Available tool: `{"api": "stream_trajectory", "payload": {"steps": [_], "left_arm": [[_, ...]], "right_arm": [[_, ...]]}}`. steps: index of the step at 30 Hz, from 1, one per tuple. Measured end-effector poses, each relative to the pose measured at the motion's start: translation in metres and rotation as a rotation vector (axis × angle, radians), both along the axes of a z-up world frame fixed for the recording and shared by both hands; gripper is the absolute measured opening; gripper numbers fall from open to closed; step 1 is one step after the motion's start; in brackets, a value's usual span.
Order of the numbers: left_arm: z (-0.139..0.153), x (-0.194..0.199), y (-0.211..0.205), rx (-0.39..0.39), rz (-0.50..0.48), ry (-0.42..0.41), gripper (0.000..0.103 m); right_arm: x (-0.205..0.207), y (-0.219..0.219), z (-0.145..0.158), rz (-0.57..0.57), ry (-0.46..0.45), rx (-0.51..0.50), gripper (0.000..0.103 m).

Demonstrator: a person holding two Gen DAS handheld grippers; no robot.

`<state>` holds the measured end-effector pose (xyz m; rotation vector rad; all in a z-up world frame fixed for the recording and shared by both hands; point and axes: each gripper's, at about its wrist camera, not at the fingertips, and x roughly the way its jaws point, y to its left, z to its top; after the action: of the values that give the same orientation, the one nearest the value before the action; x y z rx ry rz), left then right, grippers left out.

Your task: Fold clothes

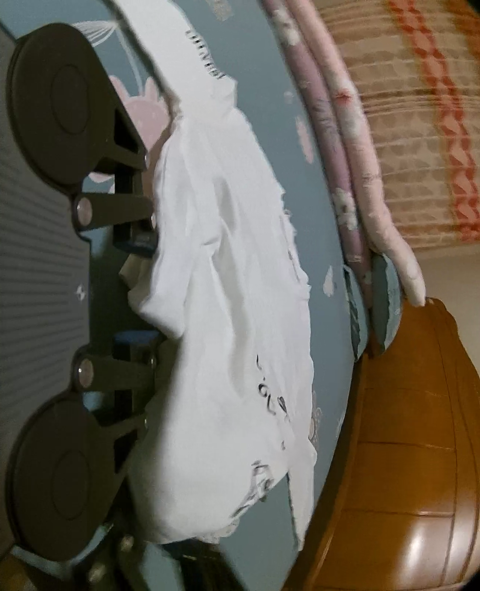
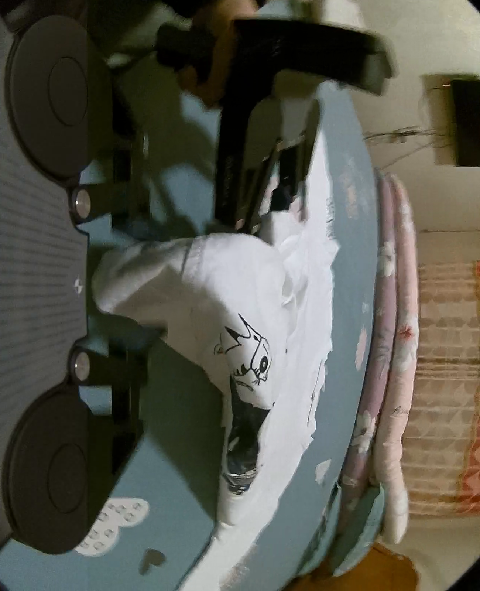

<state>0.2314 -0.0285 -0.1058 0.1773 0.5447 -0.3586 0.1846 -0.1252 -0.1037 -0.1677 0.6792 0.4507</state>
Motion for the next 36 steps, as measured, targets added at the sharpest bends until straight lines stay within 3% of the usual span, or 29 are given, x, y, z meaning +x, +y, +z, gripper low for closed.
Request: {"api": "stream_trajectory", "payload": {"steps": [3,6,14,17,22,24,27,36], "left_arm": [[0.007,0.0,0.007,-0.035,-0.006,0.014,0.019],[0.021,-0.006,0.012,-0.045,-0.016,0.004,0.014],[0.07,-0.036,0.029,-0.067,-0.013,-0.078,0.01],[0.078,-0.039,0.038,-0.059,0.009,-0.09,0.011],[0.06,-0.045,0.044,-0.063,0.0,-0.017,0.014],[0.047,-0.045,0.04,-0.024,-0.036,0.019,0.032],[0.026,-0.04,0.037,0.025,-0.046,0.026,0.042],[-0.015,0.021,0.035,-0.06,-0.08,0.085,0.044]], "right_arm": [[0.003,-0.004,0.003,-0.012,0.019,0.016,0.016],[-0.001,-0.013,0.018,-0.026,0.0,0.038,0.014],[-0.016,-0.036,0.077,-0.069,-0.115,0.092,0.012],[-0.018,-0.043,0.086,-0.083,-0.122,0.122,0.012],[-0.006,-0.048,0.072,-0.114,-0.084,0.124,0.012],[-0.004,-0.047,0.067,-0.123,-0.071,0.116,0.013],[0.0,-0.046,0.065,-0.121,-0.056,0.13,0.013],[0.011,-0.051,0.058,-0.144,-0.01,0.146,0.018]]}}
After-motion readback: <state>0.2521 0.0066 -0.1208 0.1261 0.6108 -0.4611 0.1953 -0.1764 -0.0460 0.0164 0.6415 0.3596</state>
